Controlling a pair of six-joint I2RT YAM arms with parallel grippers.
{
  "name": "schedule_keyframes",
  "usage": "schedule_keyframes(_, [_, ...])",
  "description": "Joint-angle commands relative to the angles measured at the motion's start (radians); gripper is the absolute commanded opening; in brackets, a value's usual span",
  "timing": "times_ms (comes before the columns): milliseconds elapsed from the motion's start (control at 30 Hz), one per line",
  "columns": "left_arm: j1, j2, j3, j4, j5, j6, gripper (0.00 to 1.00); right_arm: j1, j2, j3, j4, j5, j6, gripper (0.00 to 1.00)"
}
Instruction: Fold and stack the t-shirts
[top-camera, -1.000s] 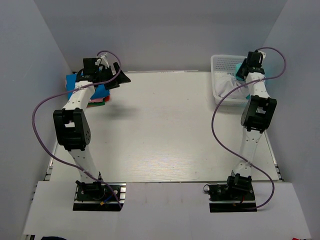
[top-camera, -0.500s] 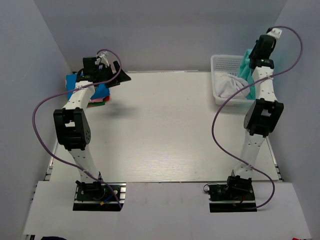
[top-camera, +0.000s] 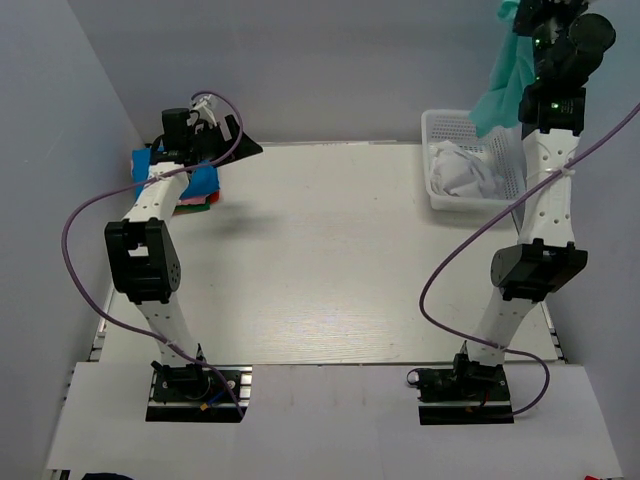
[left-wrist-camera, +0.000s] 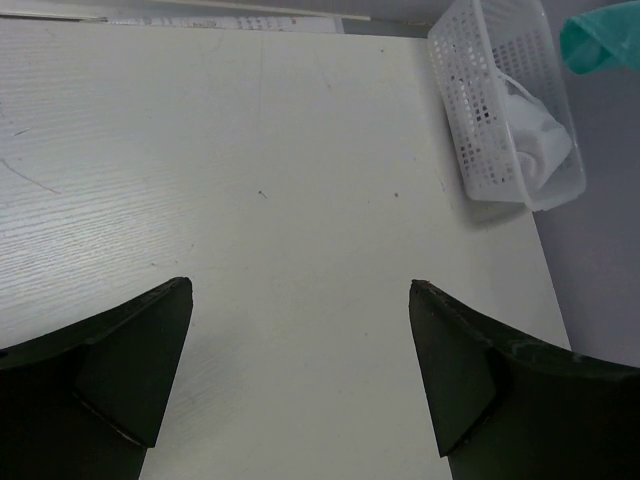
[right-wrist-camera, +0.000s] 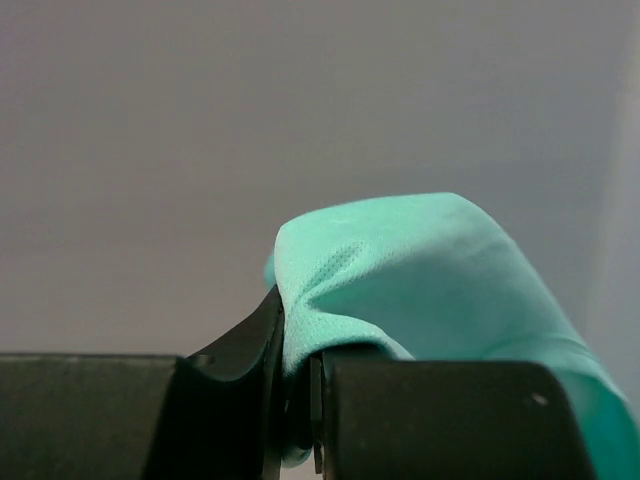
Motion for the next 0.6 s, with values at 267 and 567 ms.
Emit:
schedule_keyframes(267, [-0.004,-0.268,-0.027,-0.095,-0.111,0.022,0.99,0.256,-0.084,-0.018,0.175,-0.568,0.222,0.00])
schedule_keyframes(567, [-0.004,-0.393,-0.139,-0.273,-0.318,0.012,0.99,0.290,-0.230,-0.644,-0.051,-0.293,0.207,0.04])
